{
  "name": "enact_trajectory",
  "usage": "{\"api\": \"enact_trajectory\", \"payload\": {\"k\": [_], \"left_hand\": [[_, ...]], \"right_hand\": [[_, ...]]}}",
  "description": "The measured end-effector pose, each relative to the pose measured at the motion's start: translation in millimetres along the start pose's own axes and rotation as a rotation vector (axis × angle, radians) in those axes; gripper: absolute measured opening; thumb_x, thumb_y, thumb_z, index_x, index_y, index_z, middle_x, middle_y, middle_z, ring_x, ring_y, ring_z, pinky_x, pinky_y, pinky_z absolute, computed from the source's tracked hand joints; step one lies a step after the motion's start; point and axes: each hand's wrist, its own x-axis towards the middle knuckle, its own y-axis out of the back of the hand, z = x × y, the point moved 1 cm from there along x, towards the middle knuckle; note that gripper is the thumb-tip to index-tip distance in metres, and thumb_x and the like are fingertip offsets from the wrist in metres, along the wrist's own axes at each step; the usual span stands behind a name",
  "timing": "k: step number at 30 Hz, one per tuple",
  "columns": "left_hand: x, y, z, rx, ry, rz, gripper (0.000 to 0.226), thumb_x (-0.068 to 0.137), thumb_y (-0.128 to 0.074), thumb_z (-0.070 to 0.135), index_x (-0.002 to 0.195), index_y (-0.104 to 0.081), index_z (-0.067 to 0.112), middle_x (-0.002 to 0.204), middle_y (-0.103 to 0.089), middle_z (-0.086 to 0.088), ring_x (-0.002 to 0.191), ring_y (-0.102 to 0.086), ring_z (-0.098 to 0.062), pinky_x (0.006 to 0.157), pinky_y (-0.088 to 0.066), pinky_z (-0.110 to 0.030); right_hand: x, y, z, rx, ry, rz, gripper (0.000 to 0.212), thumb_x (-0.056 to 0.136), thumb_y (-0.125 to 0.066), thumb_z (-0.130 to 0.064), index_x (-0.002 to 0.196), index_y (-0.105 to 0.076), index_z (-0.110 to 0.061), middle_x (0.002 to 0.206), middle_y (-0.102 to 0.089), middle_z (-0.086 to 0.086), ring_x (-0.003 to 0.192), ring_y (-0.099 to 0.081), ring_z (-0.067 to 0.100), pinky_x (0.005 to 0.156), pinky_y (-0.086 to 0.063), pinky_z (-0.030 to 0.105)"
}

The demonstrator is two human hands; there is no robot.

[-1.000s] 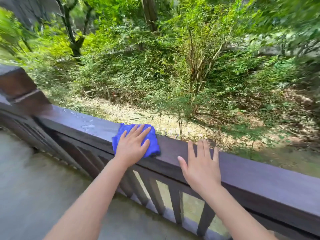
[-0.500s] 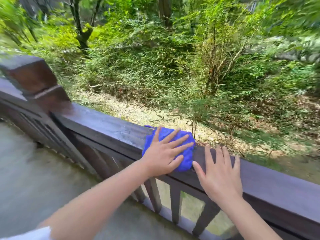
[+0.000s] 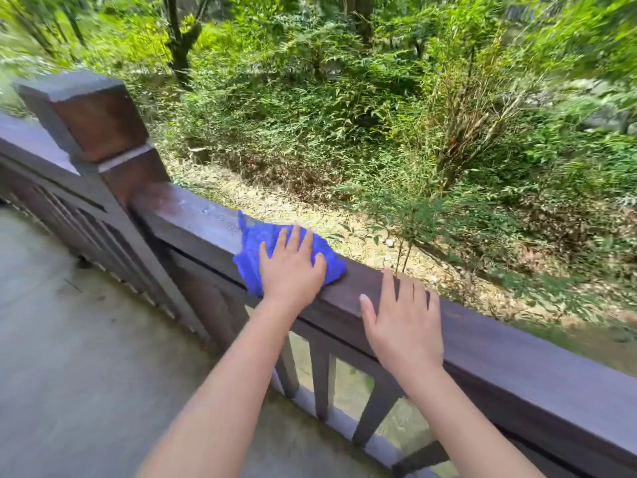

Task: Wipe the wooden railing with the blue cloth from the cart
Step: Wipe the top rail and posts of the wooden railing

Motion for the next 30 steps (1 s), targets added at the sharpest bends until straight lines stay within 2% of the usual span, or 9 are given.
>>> {"api": "enact_trajectory", "payload": {"k": [2, 8, 11, 14, 17, 22, 27, 29, 30], "left_hand": [[-14.6, -6.2, 15.7, -0.014, -0.054, 0.0, 0.054, 0.092, -0.027, 0.041, 0.144, -0.021, 0.03, 0.158, -0.011, 0.003, 0.145, -0.006, -0.018, 0.114, -0.003, -0.054], [-15.9, 4.6, -10.6, 0.062, -0.647, -0.06, 0.049, 0.094, -0.031, 0.041, 0.142, -0.023, 0.036, 0.157, -0.017, 0.005, 0.144, -0.013, -0.018, 0.112, -0.008, -0.054], [9.0, 9.3, -38.2, 0.148, -0.804, -0.088, 0.048, 0.094, -0.03, 0.039, 0.142, -0.021, 0.04, 0.157, -0.016, 0.007, 0.144, -0.015, -0.015, 0.112, -0.005, -0.055], [37.4, 14.8, -78.0, 0.143, -0.763, -0.074, 0.051, 0.09, -0.02, 0.043, 0.141, -0.02, 0.043, 0.156, -0.019, 0.009, 0.143, -0.016, -0.012, 0.112, -0.002, -0.056], [64.3, 25.3, -134.6, 0.151, -0.668, -0.07, 0.054, 0.087, -0.016, 0.043, 0.141, -0.022, 0.041, 0.155, -0.02, 0.009, 0.143, -0.018, -0.011, 0.112, -0.006, -0.056], [110.4, 45.7, -231.0, 0.13, -0.352, -0.049, 0.058, 0.084, -0.012, 0.044, 0.141, -0.02, 0.042, 0.156, -0.016, 0.009, 0.144, -0.01, -0.011, 0.114, -0.014, -0.053], [120.5, 38.8, -229.8, 0.034, 0.07, 0.018, 0.05, 0.091, -0.029, 0.039, 0.141, -0.024, 0.038, 0.158, -0.012, 0.004, 0.144, -0.007, -0.015, 0.113, -0.003, -0.056], [109.9, 31.0, -210.5, 0.031, 0.097, 0.054, 0.052, 0.09, -0.027, 0.043, 0.142, -0.023, 0.037, 0.158, -0.012, 0.001, 0.145, -0.007, -0.018, 0.113, -0.003, -0.057], [102.7, 27.5, -201.8, 0.028, 0.045, 0.062, 0.054, 0.089, -0.024, 0.045, 0.142, -0.023, 0.037, 0.158, -0.012, 0.0, 0.145, -0.008, -0.019, 0.113, -0.003, -0.057]], "right_hand": [[-0.8, 3.8, -0.6, 0.008, 0.0, 0.009, 0.074, 0.086, -0.01, -0.054, 0.135, -0.037, -0.006, 0.132, -0.052, 0.018, 0.123, -0.045, 0.033, 0.108, -0.031, 0.05], [9.6, 5.5, -19.0, 0.024, -0.014, -0.016, 0.087, 0.08, 0.005, -0.061, 0.136, -0.036, -0.008, 0.14, -0.046, 0.012, 0.131, -0.039, 0.028, 0.111, -0.024, 0.048], [20.6, 4.3, -50.7, 0.015, 0.0, -0.033, 0.096, 0.079, 0.016, -0.063, 0.135, -0.037, -0.005, 0.139, -0.047, 0.015, 0.13, -0.04, 0.03, 0.111, -0.025, 0.048], [39.6, -2.8, -85.9, 0.028, 0.026, -0.044, 0.093, 0.081, 0.008, -0.064, 0.135, -0.037, -0.003, 0.137, -0.048, 0.017, 0.128, -0.041, 0.031, 0.112, -0.027, 0.049], [59.4, -10.2, -120.7, 0.034, 0.054, -0.07, 0.084, 0.083, -0.006, -0.06, 0.136, -0.036, -0.002, 0.136, -0.049, 0.018, 0.127, -0.043, 0.033, 0.11, -0.027, 0.051], [90.1, -20.6, -164.1, 0.006, 0.096, -0.103, 0.08, 0.083, -0.005, -0.058, 0.141, -0.027, -0.008, 0.14, -0.046, 0.014, 0.13, -0.04, 0.032, 0.111, -0.025, 0.054], [106.8, -27.5, -198.9, -0.006, 0.14, -0.167, 0.071, 0.088, -0.012, -0.057, 0.145, -0.009, -0.014, 0.15, -0.031, 0.011, 0.138, -0.024, 0.027, 0.111, -0.012, 0.058], [107.4, -26.7, -203.4, -0.022, 0.131, -0.167, 0.073, 0.086, -0.007, -0.057, 0.145, -0.012, -0.014, 0.149, -0.033, 0.011, 0.137, -0.027, 0.028, 0.112, -0.014, 0.057], [107.2, -25.7, -204.0, -0.025, 0.124, -0.156, 0.075, 0.085, -0.006, -0.057, 0.144, -0.018, -0.013, 0.147, -0.037, 0.012, 0.135, -0.032, 0.028, 0.111, -0.017, 0.057]]}}
